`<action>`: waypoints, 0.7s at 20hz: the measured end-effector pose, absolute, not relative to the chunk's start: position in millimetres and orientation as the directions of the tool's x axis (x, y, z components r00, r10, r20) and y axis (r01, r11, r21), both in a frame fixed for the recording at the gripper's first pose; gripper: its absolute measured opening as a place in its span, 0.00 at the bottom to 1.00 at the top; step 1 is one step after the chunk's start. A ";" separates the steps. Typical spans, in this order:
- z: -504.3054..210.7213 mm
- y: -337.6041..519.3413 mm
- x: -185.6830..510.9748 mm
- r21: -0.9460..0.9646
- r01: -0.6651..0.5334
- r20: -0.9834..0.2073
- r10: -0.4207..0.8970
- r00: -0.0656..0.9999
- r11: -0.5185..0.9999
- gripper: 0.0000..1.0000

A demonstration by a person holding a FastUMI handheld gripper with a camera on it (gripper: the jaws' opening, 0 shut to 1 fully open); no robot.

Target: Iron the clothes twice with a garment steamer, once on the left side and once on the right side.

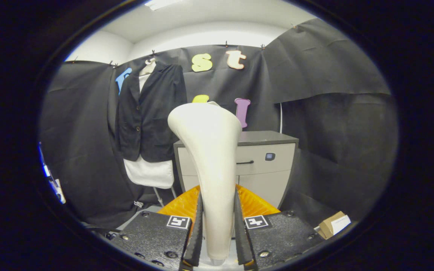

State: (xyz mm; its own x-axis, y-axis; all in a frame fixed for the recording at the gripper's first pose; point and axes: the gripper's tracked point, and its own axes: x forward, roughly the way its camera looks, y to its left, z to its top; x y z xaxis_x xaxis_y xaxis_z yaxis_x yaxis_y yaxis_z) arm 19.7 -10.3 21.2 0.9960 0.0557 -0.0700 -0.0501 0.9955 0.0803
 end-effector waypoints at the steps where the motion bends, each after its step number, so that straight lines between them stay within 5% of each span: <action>1: 18.2 -15.5 14.3 0.079 -0.047 -0.070 0.053 0.996 0.996 0.39; 14: -2.0 -35.5 -26.5 0.044 -0.004 -0.090 0.008 0.996 0.999 0.39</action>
